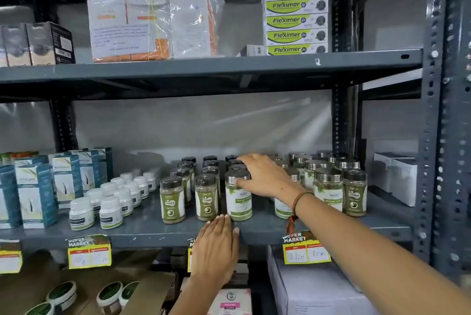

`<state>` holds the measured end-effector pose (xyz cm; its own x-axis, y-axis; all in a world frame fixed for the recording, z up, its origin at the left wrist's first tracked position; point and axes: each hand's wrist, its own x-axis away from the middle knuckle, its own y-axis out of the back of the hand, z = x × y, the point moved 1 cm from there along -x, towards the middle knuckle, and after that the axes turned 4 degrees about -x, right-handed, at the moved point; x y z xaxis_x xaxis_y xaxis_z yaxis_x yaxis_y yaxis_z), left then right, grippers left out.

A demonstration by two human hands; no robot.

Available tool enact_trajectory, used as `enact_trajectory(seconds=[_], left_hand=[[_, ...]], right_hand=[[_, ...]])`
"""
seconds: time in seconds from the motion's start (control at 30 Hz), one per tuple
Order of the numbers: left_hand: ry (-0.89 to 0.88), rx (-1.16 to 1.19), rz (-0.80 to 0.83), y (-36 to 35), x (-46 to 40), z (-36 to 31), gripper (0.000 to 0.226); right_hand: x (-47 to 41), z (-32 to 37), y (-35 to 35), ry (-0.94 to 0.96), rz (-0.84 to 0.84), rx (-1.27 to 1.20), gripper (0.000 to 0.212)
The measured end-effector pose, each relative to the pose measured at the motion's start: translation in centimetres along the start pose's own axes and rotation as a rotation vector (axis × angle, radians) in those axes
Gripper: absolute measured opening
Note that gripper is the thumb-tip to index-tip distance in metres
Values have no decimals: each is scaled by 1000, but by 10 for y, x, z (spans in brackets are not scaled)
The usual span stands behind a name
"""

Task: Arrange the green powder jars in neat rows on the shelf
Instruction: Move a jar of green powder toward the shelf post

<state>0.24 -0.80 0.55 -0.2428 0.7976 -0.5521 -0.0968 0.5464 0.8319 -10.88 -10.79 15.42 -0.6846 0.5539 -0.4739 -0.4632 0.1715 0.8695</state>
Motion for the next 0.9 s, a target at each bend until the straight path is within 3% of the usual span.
enact_trajectory(seconds=[0.1,0.17,0.33,0.7,0.9], left_hand=[[59,10,-9,-7,-4,0,60],[30,-37,-107,-13,-7,-1,52],[14,-75,-202,-17,-6,0,46],[-7,-69,-199,-16,-4,1,46],[21,-55,-193,-13,-1,-2,48]], right_hand=[[-14,-2,-9,-43,60,23,79],[-22,-4,-15,-89,105,32,79],[-31,-8,-22,-113,129,-15,60],[-6,-3,5,-82,-29,-20,61],[31,-13,47,-101,-21,-75,72]])
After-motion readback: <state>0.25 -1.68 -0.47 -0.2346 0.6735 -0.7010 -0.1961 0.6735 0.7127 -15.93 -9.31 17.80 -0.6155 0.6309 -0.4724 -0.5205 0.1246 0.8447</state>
